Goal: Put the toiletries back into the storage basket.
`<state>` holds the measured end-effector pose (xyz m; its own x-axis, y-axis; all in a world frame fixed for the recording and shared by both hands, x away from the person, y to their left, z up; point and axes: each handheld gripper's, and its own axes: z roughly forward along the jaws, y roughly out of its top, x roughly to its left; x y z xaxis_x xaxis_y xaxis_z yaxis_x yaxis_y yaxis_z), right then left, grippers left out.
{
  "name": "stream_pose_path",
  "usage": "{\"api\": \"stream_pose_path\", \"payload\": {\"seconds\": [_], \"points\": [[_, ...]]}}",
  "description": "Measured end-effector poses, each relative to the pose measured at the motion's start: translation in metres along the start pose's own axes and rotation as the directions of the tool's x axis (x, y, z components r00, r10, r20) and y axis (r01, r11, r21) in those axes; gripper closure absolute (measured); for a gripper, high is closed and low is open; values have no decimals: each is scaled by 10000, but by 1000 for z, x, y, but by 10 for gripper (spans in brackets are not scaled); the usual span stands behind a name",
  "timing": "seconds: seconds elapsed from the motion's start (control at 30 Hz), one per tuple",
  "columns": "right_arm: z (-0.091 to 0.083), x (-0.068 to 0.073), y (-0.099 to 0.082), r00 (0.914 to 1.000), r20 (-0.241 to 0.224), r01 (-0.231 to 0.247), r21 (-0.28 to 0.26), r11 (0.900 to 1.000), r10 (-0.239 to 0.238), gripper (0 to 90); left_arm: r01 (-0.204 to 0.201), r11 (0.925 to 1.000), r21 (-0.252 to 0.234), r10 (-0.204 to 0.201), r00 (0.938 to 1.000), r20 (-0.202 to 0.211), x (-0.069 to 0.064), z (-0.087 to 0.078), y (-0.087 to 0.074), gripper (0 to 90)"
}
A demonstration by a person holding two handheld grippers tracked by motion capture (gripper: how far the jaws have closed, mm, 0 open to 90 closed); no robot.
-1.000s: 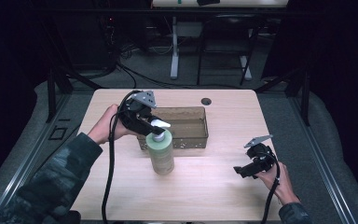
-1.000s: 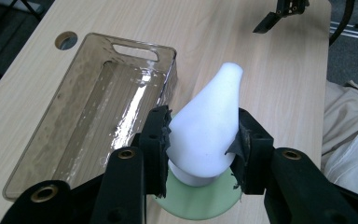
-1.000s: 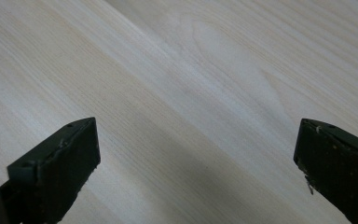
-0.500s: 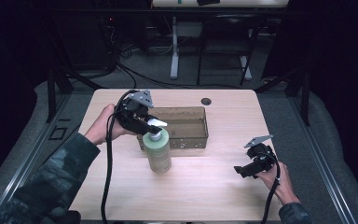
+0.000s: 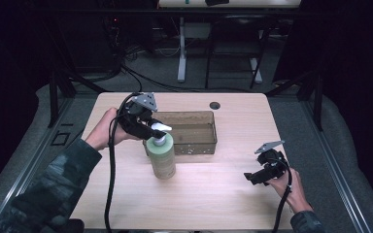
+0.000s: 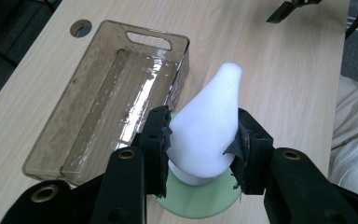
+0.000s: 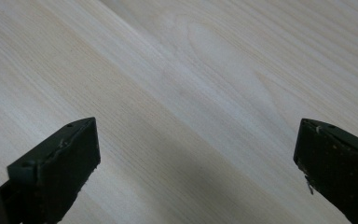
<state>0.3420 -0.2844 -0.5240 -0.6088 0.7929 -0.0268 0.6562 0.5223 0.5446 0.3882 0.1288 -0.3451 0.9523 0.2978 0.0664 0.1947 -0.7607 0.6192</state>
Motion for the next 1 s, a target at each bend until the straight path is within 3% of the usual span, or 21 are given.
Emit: {"api": "stream_pose_path", "payload": {"seconds": [1.0], "points": [[-1,-1,1,10000,57,37,-65,10000,-37,0,-81,9999,-64,80,9998,-190,0,-25,10,619]]}}
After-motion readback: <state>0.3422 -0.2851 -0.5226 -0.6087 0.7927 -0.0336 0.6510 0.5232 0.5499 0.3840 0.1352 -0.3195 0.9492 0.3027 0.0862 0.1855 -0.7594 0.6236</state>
